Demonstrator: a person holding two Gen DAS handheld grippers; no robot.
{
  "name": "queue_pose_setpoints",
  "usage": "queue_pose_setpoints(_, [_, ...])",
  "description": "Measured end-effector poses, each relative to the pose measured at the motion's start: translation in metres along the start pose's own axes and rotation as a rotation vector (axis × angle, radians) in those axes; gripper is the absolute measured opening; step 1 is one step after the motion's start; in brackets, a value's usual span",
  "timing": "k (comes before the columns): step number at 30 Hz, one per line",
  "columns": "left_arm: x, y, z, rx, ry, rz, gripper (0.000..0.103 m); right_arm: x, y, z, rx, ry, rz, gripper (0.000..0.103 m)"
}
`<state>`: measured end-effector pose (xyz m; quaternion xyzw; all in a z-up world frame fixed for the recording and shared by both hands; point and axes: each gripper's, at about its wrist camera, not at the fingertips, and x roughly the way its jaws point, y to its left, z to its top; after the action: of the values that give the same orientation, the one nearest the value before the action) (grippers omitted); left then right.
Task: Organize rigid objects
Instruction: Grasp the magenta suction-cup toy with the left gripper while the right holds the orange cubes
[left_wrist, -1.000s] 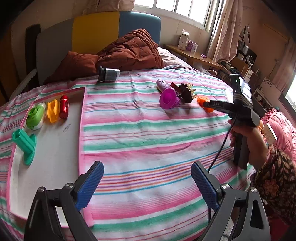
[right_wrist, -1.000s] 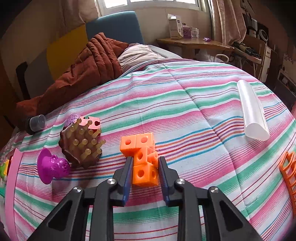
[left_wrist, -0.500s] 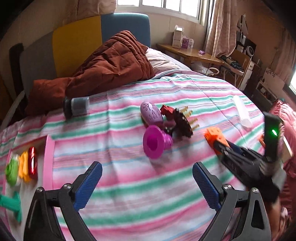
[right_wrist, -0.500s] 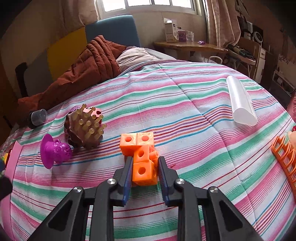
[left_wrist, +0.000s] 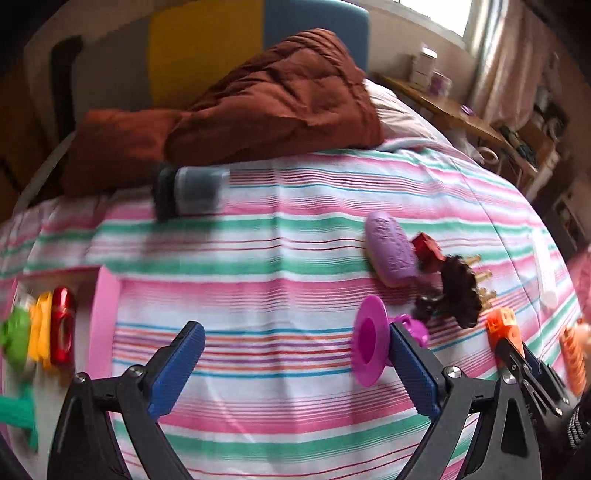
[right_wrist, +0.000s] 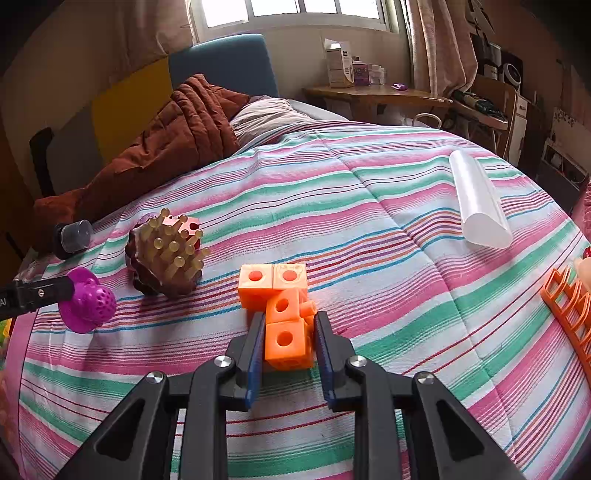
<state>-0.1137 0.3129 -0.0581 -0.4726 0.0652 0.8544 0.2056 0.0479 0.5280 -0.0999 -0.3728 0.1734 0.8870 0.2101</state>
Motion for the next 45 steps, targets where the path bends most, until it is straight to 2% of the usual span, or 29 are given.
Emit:
queue_pose_setpoints(4, [0.0, 0.025, -0.007, -0.03, 0.004, 0.06, 0.098, 0.0, 0.002, 0.0, -0.004, 0.0, -0.006, 0.024])
queue_pose_setpoints(7, [-0.004, 0.038, -0.017, -0.069, 0.001, 0.052, 0.098, 0.0, 0.003, 0.0, -0.007, 0.0, -0.011, 0.024])
queue_pose_setpoints(10, [-0.019, 0.04, -0.03, -0.094, -0.059, 0.01, 0.098, 0.0, 0.003, 0.0, -0.008, -0.001, -0.014, 0.024])
queue_pose_setpoints(14, [-0.028, 0.023, -0.042, -0.04, -0.107, -0.033, 0.101, 0.0, 0.004, 0.0, -0.011, -0.001, -0.019, 0.024])
queue_pose_setpoints(17, [-0.02, 0.005, -0.04, 0.019, -0.085, -0.044, 0.102, 0.0, 0.004, 0.0, -0.011, 0.0, -0.019, 0.024])
queue_pose_setpoints(22, [-0.011, -0.015, -0.029, 0.087, -0.097, -0.035, 0.102, 0.0, 0.004, 0.0, -0.013, 0.0, -0.022, 0.024])
queue_pose_setpoints(27, [0.0, -0.025, -0.015, 0.128, -0.122, 0.009, 0.101, 0.0, 0.004, 0.0, -0.012, -0.001, -0.021, 0.024])
queue_pose_setpoints(29, [0.003, -0.028, -0.013, 0.156, -0.138, 0.038, 0.097, 0.0, 0.004, 0.0, -0.011, -0.001, -0.02, 0.024])
queue_pose_setpoints(32, [0.01, -0.028, -0.014, 0.173, -0.125, 0.042, 0.082, 0.0, 0.004, 0.0, -0.011, -0.002, -0.022, 0.024])
queue_pose_setpoints(34, [0.018, -0.027, -0.018, 0.181, -0.089, 0.041, 0.062, 0.0, 0.004, 0.0, -0.011, -0.002, -0.022, 0.024])
queue_pose_setpoints(36, [0.025, -0.025, -0.021, 0.184, -0.047, 0.01, 0.049, -0.001, 0.003, 0.0, -0.011, -0.003, -0.023, 0.024])
queue_pose_setpoints(39, [0.021, -0.022, -0.023, 0.169, -0.055, -0.02, 0.035, -0.001, 0.004, 0.0, -0.013, -0.003, -0.029, 0.024])
queue_pose_setpoints(45, [0.009, -0.012, -0.033, 0.123, -0.057, -0.035, 0.035, -0.001, 0.007, -0.001, -0.021, -0.006, -0.041, 0.024])
